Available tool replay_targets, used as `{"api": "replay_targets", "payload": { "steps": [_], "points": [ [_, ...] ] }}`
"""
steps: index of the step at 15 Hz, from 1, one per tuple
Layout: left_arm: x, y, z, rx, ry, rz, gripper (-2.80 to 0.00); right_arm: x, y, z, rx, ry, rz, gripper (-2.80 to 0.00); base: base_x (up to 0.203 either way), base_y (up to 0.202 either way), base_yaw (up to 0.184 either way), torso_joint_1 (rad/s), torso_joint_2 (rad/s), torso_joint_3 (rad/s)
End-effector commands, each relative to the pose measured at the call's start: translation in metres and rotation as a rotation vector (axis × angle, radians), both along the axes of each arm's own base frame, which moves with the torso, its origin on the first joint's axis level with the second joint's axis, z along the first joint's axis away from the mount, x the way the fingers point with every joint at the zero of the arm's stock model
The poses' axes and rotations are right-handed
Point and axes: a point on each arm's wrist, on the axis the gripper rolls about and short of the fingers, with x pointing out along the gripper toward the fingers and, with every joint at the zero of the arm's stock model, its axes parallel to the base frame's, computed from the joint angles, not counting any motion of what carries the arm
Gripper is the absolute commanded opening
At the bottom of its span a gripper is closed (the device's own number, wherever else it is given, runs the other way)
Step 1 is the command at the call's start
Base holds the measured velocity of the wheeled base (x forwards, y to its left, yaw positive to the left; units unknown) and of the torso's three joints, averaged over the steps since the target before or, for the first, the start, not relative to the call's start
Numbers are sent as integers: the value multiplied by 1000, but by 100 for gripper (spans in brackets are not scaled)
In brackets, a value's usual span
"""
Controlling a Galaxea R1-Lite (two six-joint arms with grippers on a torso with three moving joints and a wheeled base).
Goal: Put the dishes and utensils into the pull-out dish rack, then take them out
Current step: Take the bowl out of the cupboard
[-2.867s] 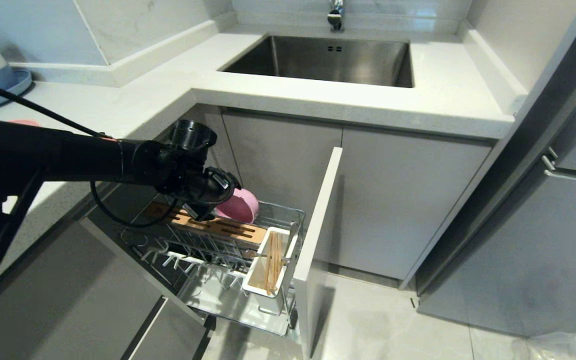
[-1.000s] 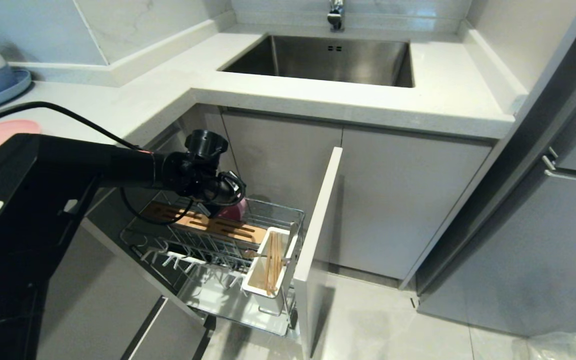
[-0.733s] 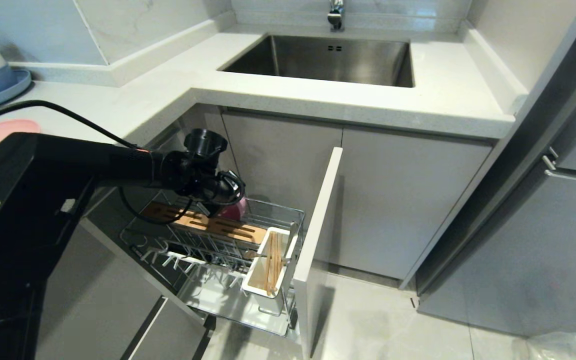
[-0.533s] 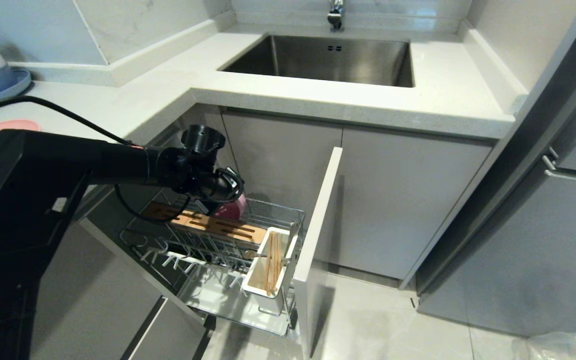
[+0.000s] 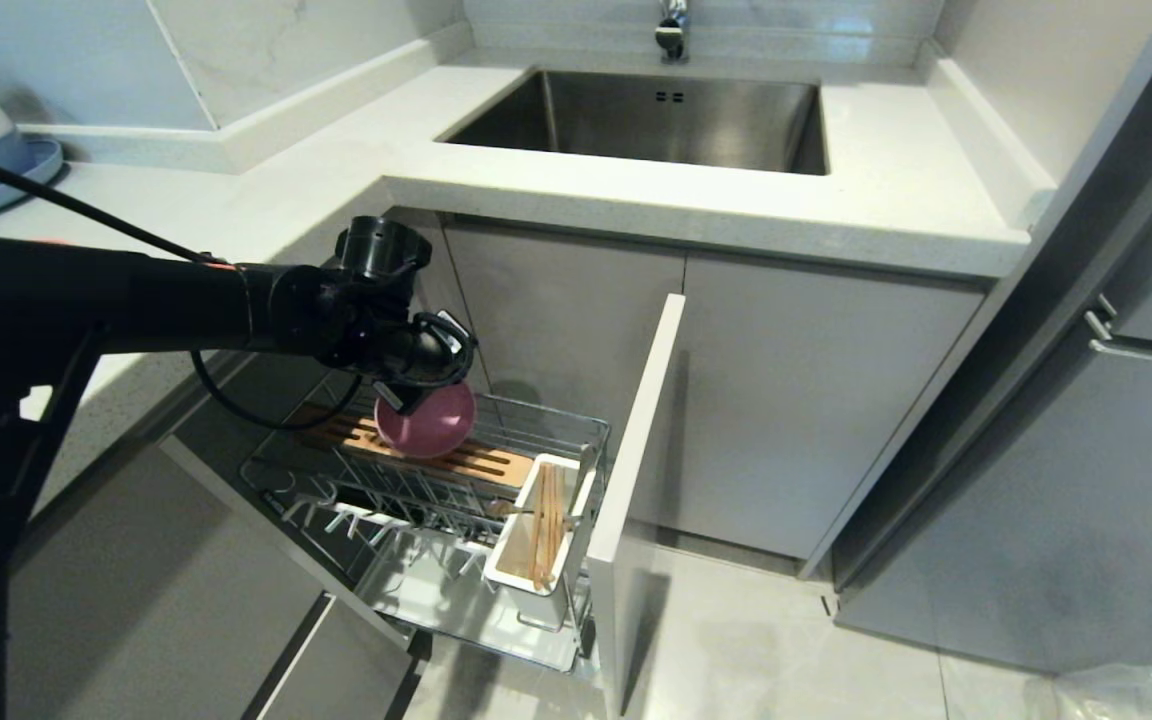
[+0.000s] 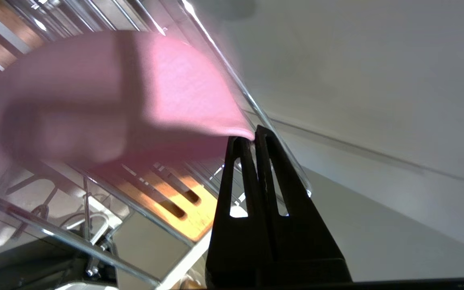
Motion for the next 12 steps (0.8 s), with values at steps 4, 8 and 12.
{"api": "replay_targets", "payload": {
  "steps": [4, 8, 12],
  "points": [
    [-17, -5, 20, -16, -40, -16, -280, 0, 0, 0, 0, 1, 0, -280, 0, 0, 0, 0, 0, 0],
    [-21, -4, 24, -15, -35, -16, -280, 0, 0, 0, 0, 1, 0, -280, 0, 0, 0, 0, 0, 0],
    [-20, -2, 20, 18, -27, 24, -280, 0, 0, 0, 0, 1, 0, -280, 0, 0, 0, 0, 0, 0]
  ]
}}
